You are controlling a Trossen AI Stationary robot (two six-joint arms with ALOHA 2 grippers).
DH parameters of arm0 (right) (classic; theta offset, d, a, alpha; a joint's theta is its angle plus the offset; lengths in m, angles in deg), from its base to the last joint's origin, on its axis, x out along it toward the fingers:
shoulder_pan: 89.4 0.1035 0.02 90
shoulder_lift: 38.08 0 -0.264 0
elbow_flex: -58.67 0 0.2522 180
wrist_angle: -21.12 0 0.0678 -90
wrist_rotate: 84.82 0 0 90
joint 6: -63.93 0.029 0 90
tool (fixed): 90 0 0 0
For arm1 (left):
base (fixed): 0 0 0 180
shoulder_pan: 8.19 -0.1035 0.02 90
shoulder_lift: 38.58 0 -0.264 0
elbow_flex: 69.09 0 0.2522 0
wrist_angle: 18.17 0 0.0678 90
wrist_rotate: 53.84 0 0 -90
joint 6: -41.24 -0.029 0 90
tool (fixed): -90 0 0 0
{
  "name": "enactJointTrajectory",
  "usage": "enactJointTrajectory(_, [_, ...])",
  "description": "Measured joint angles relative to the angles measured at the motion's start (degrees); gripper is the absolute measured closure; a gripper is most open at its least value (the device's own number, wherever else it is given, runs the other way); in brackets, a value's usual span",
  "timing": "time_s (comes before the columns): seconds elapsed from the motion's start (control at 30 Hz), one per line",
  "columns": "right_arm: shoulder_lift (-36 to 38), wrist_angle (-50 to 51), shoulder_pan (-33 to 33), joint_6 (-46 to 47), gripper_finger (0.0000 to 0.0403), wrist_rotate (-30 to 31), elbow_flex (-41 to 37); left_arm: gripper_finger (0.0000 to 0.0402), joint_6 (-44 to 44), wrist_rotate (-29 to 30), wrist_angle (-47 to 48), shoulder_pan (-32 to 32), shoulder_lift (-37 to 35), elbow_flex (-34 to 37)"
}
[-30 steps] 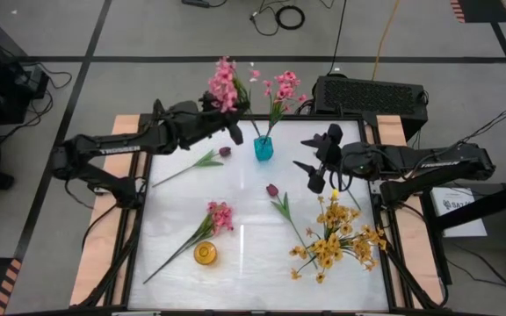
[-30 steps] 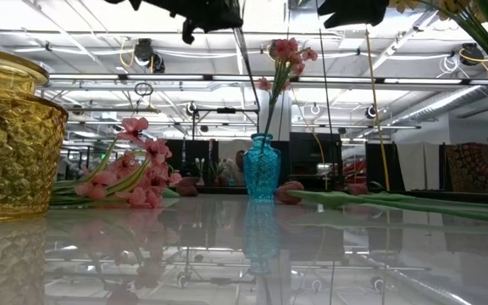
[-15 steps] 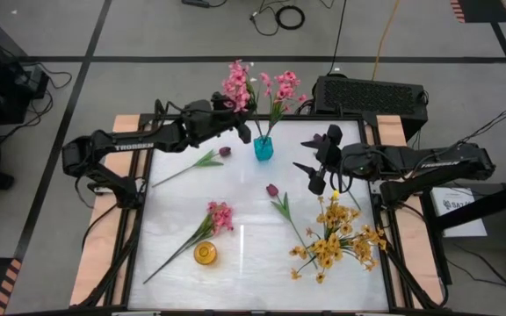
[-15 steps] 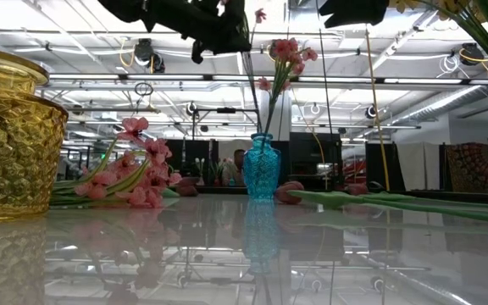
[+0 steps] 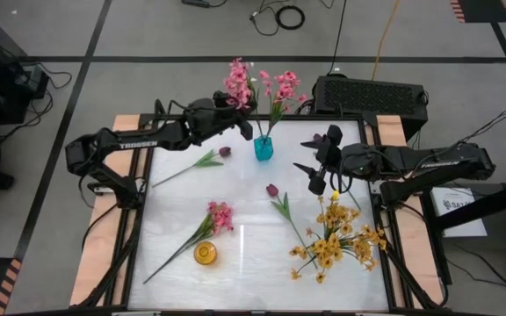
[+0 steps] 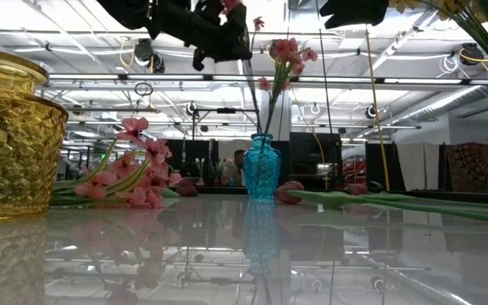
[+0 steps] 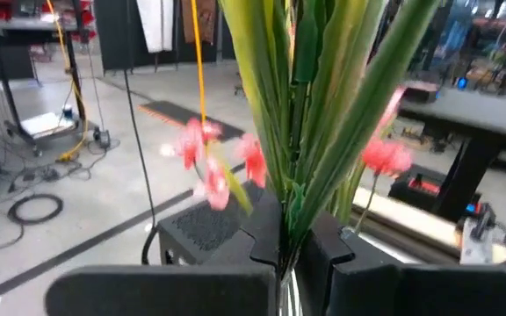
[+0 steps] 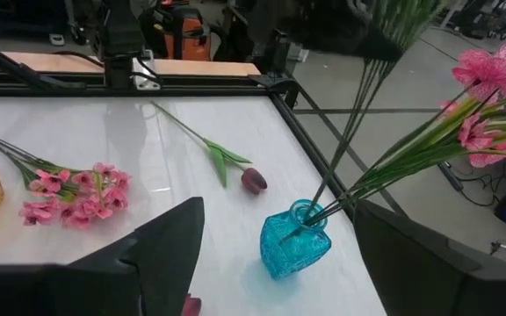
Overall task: Sort flowers into vase by color
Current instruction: Put the top pink flowers into the blue vase
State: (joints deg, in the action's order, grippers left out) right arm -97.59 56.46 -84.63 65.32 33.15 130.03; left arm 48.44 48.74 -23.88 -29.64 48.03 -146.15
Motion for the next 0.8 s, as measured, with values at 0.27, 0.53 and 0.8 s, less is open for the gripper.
enactJointTrajectory(0.27, [0.0, 0.09, 0.0, 0.06, 0.0118, -0.15, 0.0, 0.0367, 2.9, 0.04, 0.87, -0.21, 3.85, 0.08])
enactJointTrajectory(0.53, [0.0, 0.2, 0.0, 0.08, 0.0118, -1.16, 0.0, 0.0287, 3.06, -1.17, 5.4, -0.13, 4.22, 0.08])
enactJointTrajectory(0.8, [0.0, 0.2, 0.0, 0.34, 0.0118, -1.31, 0.0, 0.021, 4.26, -3.39, 18.71, -0.13, 4.17, 0.08])
